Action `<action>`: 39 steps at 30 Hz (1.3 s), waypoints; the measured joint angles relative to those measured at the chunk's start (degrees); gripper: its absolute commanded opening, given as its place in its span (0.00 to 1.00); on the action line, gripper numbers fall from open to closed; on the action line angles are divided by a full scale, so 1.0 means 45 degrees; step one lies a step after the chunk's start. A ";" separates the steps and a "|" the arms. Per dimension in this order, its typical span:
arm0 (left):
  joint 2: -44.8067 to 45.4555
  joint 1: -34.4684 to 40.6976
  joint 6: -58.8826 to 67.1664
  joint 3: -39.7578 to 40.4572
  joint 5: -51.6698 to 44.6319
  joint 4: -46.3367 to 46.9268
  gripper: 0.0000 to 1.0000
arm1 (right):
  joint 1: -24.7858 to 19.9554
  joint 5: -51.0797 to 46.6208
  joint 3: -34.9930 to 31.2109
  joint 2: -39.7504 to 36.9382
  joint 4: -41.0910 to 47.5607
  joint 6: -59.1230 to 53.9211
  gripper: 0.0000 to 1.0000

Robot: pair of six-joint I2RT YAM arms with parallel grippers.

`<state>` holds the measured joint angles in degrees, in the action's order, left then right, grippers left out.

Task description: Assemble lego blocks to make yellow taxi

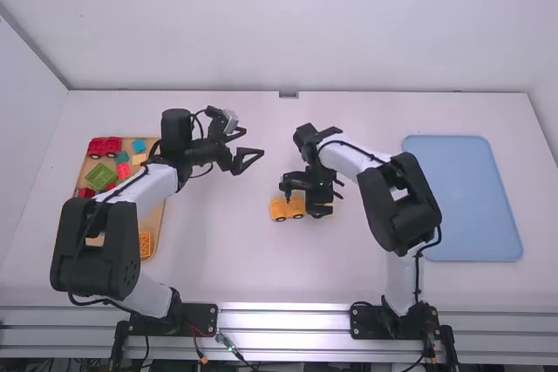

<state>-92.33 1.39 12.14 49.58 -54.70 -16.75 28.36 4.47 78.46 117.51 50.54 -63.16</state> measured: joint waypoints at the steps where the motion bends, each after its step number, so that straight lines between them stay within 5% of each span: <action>1: 0.0000 0.0000 0.0423 0.0000 -0.0155 0.0311 0.99 | -0.0102 0.0272 0.0029 -0.0112 -0.0015 -0.0024 0.99; 11: 0.0000 0.0792 0.5149 -0.0005 -0.0942 0.3415 0.99 | -0.2798 0.4760 -0.0908 -0.3279 -0.0146 -0.1894 0.99; 16: 0.0000 0.1880 0.7412 -0.0724 -0.0942 0.2603 0.99 | -0.4289 0.6776 -0.2448 -0.3521 -0.0971 -0.3385 0.99; 28: -0.1428 0.2220 0.5872 -0.2953 -0.1049 -0.3842 0.99 | -0.5173 0.7504 -0.4784 -0.3521 -0.4862 -0.3861 0.99; 39: -0.3191 0.2244 0.5241 -0.2909 -0.1642 -0.4294 0.99 | -0.4911 0.8194 -0.7145 -0.3521 -0.8587 -0.3949 0.99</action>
<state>-106.69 11.49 35.73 36.49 -62.08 -36.07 6.26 41.34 46.30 101.67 11.90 -80.93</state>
